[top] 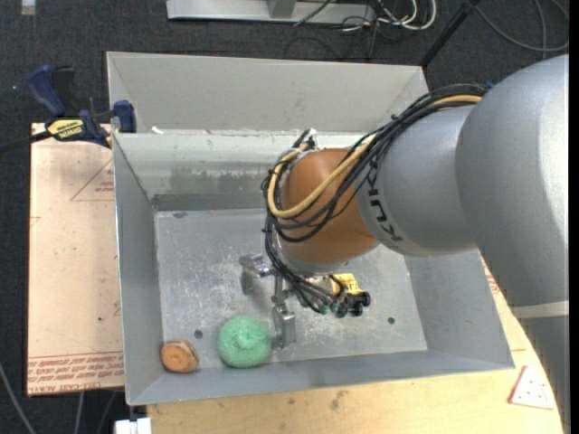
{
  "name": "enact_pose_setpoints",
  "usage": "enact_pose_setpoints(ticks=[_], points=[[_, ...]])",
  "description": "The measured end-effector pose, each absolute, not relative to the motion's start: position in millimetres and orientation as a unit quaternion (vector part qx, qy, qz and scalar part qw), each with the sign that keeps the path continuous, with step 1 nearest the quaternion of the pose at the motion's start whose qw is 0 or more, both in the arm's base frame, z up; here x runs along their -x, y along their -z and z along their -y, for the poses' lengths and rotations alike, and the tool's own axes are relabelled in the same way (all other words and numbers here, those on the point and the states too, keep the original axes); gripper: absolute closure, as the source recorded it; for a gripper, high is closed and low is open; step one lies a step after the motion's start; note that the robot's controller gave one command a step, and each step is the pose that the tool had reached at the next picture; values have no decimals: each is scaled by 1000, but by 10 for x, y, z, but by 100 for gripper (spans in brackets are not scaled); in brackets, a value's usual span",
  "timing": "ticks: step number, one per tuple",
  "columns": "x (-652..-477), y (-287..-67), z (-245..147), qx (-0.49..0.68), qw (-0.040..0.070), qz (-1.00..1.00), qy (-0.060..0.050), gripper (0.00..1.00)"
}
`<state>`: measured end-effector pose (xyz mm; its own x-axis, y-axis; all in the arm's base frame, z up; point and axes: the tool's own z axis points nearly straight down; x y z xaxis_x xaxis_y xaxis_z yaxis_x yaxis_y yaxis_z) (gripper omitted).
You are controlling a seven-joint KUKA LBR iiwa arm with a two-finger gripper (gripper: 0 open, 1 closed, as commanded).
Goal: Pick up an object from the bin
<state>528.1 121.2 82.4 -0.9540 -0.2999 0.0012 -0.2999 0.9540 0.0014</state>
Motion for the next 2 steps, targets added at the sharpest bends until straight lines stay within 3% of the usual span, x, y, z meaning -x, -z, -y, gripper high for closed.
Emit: enact_pose_setpoints(ticks=[2], points=[[-5107,-720,-1557,-274,0,962,1,0]])
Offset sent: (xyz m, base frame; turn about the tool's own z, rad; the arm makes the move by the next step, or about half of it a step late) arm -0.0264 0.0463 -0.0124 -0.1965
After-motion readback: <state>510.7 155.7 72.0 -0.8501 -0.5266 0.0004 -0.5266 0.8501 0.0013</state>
